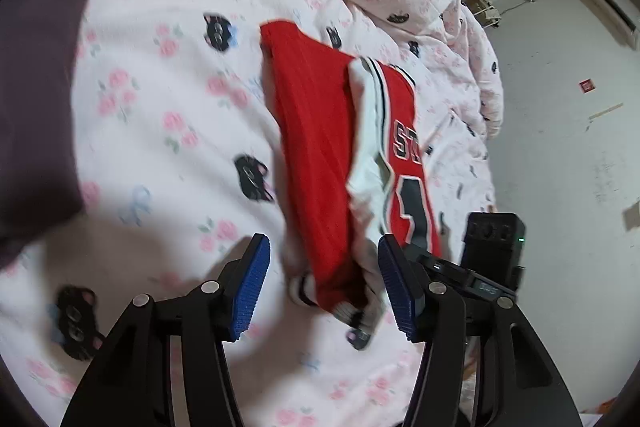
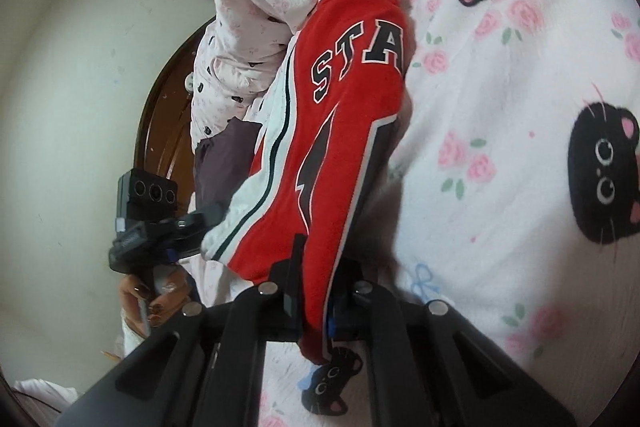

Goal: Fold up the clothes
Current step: 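Grasp the hem end of the jersey strip with both grippers, then lift the hem end and fold the strip in half toward the collar with both grippers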

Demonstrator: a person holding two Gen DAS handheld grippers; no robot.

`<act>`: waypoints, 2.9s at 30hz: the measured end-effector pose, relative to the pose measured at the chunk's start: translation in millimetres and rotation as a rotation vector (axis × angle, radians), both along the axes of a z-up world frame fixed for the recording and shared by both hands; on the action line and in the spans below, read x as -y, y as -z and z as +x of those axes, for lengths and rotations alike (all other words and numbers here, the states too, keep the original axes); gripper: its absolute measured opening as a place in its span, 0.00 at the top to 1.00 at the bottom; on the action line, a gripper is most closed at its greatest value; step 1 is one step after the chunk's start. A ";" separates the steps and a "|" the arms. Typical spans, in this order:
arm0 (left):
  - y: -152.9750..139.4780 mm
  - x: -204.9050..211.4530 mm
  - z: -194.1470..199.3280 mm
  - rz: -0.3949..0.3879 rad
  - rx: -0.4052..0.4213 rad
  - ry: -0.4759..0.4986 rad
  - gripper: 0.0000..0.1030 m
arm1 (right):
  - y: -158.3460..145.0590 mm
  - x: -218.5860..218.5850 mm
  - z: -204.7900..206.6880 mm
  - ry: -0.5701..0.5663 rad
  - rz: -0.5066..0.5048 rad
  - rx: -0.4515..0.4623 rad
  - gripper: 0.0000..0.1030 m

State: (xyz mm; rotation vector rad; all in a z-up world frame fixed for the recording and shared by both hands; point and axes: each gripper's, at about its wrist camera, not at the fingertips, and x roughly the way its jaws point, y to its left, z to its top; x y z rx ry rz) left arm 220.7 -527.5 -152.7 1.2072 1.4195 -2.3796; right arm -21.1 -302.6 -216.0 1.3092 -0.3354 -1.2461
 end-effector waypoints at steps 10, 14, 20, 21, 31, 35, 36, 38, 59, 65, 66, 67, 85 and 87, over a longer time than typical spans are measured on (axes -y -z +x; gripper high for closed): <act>5.7 -9.0 -8.5 0.058 -0.015 0.035 0.50 | 0.1 6.0 -1.3 -0.005 -0.012 0.002 0.92; 14.1 -2.7 -13.4 0.093 -0.019 0.031 0.48 | 1.0 2.7 -3.0 -0.006 -0.014 0.004 0.92; 19.1 -4.4 -23.7 0.073 0.011 0.051 0.45 | 1.4 1.5 -4.2 -0.009 -0.016 0.007 0.92; 19.3 -5.2 -25.0 0.069 0.013 0.051 0.45 | 1.4 1.2 -4.3 -0.010 -0.017 0.008 0.92; 10.5 -13.6 -28.5 -0.030 0.029 0.076 0.78 | -0.1 -3.4 -5.7 -0.005 -0.015 0.016 0.92; -4.3 -18.5 -19.4 -0.053 0.006 0.069 0.80 | -16.6 -5.5 -2.5 -0.002 -0.007 -0.002 0.92; -8.9 -20.2 -16.3 -0.057 0.000 0.068 0.80 | -23.4 -6.8 -0.6 -0.007 -0.007 -0.008 0.92; -19.4 -23.6 -8.5 -0.060 -0.020 0.073 0.81 | -37.7 -9.9 4.0 -0.021 -0.003 -0.016 0.92; -89.4 -14.4 72.8 0.009 -0.061 -0.082 0.86 | -163.4 29.3 62.9 -0.243 0.093 -0.137 0.92; -122.6 29.9 93.4 -0.014 -0.056 -0.165 0.86 | -205.5 86.5 78.5 -0.315 0.083 -0.211 0.92; -128.3 39.1 96.2 -0.018 -0.054 -0.177 0.86 | -212.9 98.3 80.1 -0.323 0.080 -0.219 0.92; -134.4 48.7 98.8 -0.027 -0.050 -0.190 0.86 | -219.5 110.9 82.1 -0.331 0.079 -0.230 0.92; -229.7 221.9 151.3 -0.389 -0.061 -0.470 0.86 | -299.9 331.2 121.2 -0.351 -0.137 -0.383 0.92; -220.6 224.9 162.3 -0.412 -0.045 -0.485 0.86 | -289.4 344.5 130.0 -0.364 -0.161 -0.396 0.92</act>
